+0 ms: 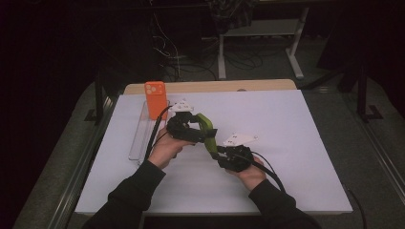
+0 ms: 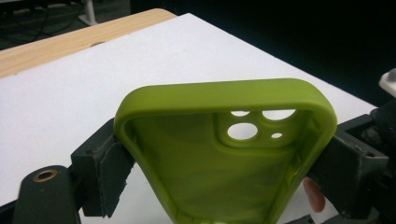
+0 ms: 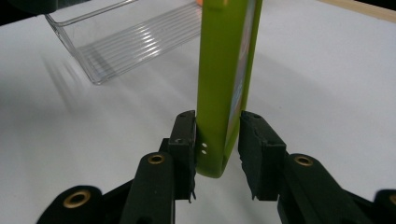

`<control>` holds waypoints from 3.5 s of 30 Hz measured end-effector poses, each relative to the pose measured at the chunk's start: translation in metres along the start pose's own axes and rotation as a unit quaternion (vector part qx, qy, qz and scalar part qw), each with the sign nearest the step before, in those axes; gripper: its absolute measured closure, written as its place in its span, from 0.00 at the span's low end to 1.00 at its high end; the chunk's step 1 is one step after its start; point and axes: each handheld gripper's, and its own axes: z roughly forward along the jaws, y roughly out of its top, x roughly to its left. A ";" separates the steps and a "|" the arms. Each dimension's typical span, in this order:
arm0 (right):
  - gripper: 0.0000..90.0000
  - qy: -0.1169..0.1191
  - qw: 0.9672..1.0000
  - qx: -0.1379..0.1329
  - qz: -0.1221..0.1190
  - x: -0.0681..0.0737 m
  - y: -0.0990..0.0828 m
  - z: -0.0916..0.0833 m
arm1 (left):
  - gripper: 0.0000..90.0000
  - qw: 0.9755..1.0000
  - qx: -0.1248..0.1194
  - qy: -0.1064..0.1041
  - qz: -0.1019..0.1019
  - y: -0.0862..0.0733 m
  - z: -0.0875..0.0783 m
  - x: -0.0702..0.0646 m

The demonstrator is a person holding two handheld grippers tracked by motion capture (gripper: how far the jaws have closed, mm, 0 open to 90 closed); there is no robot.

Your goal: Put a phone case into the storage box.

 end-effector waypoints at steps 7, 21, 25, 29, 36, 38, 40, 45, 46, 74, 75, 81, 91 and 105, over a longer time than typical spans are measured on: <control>0.37 -0.003 1.000 0.016 0.003 -0.007 -0.003 -0.009 | 0.17 1.000 -0.001 0.014 0.001 0.006 -0.006 0.004; 0.02 -0.022 0.999 0.033 0.004 -0.039 -0.028 -0.044 | 0.17 0.998 -0.010 0.057 0.008 0.042 -0.038 0.032; 0.00 -0.023 0.999 0.037 0.004 -0.044 -0.037 -0.056 | 0.17 0.997 -0.018 0.071 0.010 0.054 -0.052 0.039; 0.00 -0.027 0.999 0.035 0.004 -0.050 -0.045 -0.064 | 0.17 0.995 -0.025 0.094 0.011 0.066 -0.070 0.050; 0.00 -0.037 0.998 0.038 0.023 -0.057 -0.056 -0.080 | 0.17 0.991 -0.027 0.130 0.013 0.077 -0.092 0.067; 0.00 -0.039 0.998 0.038 0.023 -0.059 -0.059 -0.083 | 0.17 0.989 -0.024 0.146 0.014 0.078 -0.098 0.074; 0.00 -0.035 0.998 0.039 0.019 -0.061 -0.061 -0.085 | 0.17 0.988 -0.026 0.153 0.009 0.078 -0.102 0.080; 0.00 -0.039 0.998 0.036 0.020 -0.064 -0.064 -0.089 | 0.17 0.984 -0.027 0.175 0.002 0.078 -0.109 0.092; 0.00 -0.039 0.998 0.037 0.023 -0.064 -0.064 -0.089 | 0.17 0.983 -0.026 0.180 -0.001 0.078 -0.111 0.095; 0.00 -0.025 0.999 0.034 0.013 -0.063 -0.063 -0.089 | 0.17 0.962 0.025 0.265 -0.061 0.030 -0.086 0.147; 0.00 -0.025 0.999 0.034 0.013 -0.063 -0.063 -0.089 | 0.17 0.962 0.030 0.265 -0.063 0.028 -0.084 0.148; 0.00 -0.023 0.999 0.035 0.011 -0.063 -0.062 -0.089 | 0.17 0.956 0.044 0.280 -0.077 0.018 -0.072 0.153; 0.00 -0.023 0.999 0.036 0.010 -0.063 -0.062 -0.089 | 0.16 0.945 0.055 0.308 -0.095 0.006 -0.056 0.161; 0.00 -0.020 0.999 0.038 0.012 -0.063 -0.062 -0.089 | 0.14 0.941 0.037 0.327 -0.079 0.005 -0.046 0.164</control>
